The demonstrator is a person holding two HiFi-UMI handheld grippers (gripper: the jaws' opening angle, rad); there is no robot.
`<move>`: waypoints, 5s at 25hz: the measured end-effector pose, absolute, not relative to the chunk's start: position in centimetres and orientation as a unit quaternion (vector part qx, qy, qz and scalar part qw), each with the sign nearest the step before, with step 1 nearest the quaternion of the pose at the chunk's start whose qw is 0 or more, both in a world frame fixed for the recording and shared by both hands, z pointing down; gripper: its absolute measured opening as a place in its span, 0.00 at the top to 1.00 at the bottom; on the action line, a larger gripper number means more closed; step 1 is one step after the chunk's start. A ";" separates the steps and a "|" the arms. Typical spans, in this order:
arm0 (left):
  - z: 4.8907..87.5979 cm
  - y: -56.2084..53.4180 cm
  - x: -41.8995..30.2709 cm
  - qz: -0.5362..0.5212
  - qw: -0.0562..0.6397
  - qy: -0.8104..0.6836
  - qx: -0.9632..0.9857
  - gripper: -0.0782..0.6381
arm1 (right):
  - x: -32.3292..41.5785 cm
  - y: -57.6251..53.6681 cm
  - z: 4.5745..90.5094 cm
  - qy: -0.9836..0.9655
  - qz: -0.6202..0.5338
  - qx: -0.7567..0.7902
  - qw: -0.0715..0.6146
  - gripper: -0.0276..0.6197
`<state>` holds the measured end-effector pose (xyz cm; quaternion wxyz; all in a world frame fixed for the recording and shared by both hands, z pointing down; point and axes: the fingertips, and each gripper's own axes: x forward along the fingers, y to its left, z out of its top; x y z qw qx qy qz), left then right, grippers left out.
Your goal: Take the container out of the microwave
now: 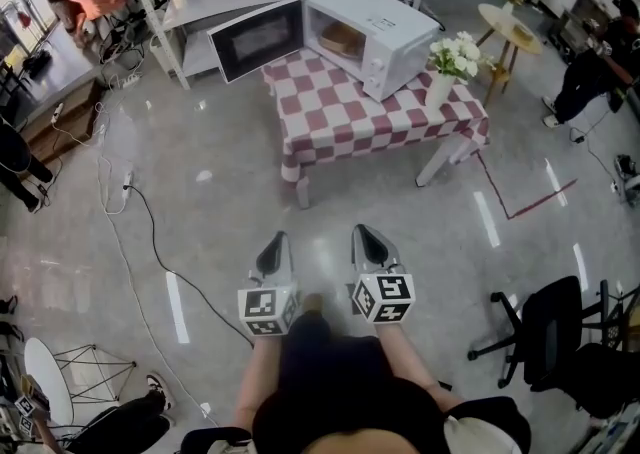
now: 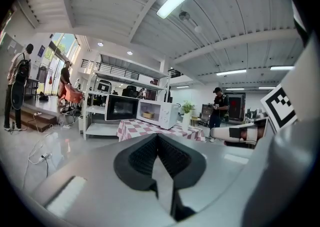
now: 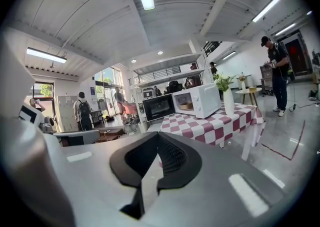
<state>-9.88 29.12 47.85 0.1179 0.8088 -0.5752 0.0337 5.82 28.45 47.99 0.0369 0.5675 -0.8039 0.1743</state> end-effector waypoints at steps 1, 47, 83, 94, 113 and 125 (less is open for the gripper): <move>48.0 28.5 -10.1 0.035 0.119 -0.575 0.809 0.88 | 5.7 27.9 48.0 -0.803 0.174 0.569 0.038 0.95; 49.0 22.3 -14.2 0.026 0.126 -0.554 0.822 0.88 | 1.9 23.4 49.0 -0.791 0.149 0.591 0.057 0.95; 49.8 10.0 -10.5 0.044 0.132 -0.542 0.829 0.88 | 5.1 10.8 50.0 -0.785 0.170 0.592 0.064 0.95; 50.4 5.4 -10.9 0.048 0.142 -0.553 0.819 0.88 | 4.6 5.8 50.7 -0.792 0.179 0.578 0.075 0.95; 50.7 -3.0 -8.8 0.048 0.138 -0.575 0.805 0.88 | 6.7 -3.1 51.2 -0.807 0.183 0.556 0.080 0.95; 50.3 -5.1 -7.4 0.040 0.131 -0.585 0.800 0.88 | 7.6 -5.8 51.2 -0.819 0.181 0.539 0.074 0.95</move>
